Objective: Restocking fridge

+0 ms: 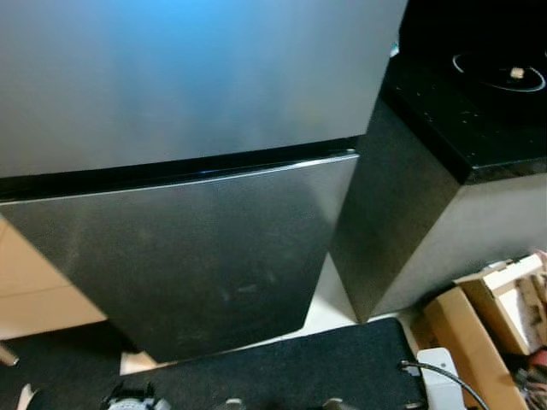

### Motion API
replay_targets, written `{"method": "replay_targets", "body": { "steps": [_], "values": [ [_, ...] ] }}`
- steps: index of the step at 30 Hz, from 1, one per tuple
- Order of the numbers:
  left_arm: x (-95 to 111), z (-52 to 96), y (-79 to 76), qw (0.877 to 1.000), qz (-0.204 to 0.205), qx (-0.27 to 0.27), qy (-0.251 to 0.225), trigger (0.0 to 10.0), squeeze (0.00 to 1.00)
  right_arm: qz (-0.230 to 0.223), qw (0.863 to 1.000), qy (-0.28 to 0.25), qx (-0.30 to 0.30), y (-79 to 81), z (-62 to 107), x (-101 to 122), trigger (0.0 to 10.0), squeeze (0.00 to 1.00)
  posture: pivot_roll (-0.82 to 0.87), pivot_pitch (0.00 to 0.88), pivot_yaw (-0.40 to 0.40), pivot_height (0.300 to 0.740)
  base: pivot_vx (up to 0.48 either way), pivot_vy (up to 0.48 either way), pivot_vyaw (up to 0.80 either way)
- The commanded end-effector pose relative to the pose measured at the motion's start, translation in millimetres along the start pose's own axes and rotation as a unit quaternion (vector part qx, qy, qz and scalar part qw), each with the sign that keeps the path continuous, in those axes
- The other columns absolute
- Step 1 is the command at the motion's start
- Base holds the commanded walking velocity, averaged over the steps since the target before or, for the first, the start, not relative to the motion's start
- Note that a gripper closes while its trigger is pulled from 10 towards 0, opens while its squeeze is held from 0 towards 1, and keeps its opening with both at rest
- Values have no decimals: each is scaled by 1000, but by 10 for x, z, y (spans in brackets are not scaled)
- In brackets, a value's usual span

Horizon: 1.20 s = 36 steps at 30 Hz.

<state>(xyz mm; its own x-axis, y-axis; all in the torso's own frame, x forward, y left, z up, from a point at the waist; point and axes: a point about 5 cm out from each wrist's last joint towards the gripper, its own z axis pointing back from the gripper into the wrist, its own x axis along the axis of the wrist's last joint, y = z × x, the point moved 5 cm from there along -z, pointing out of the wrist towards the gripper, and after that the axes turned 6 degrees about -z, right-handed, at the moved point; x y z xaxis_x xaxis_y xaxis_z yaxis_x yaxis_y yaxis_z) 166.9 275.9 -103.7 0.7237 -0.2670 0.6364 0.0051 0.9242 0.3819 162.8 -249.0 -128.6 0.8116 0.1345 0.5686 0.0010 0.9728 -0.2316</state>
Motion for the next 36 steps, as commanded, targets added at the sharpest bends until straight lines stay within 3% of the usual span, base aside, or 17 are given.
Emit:
{"method": "replay_targets", "body": {
  "steps": [1,11,36],
  "values": [
    [-99,25,-117,1000,0,-11,17,10000,0,3,1000,8,-3,-35,11,-48,10000,39,2,53,-47,740,0,0,800],
    [-235,39,-123,999,-6,-15,41,10000,0,8,1000,12,-1,-31,14,-68,10000,51,2,52,-49,740,0,0,800],
    [-360,48,-123,997,-7,-17,74,10000,0,14,1000,17,13,-4,10,-73,10000,71,-4,34,-52,740,0,0,800]
  ]
}}
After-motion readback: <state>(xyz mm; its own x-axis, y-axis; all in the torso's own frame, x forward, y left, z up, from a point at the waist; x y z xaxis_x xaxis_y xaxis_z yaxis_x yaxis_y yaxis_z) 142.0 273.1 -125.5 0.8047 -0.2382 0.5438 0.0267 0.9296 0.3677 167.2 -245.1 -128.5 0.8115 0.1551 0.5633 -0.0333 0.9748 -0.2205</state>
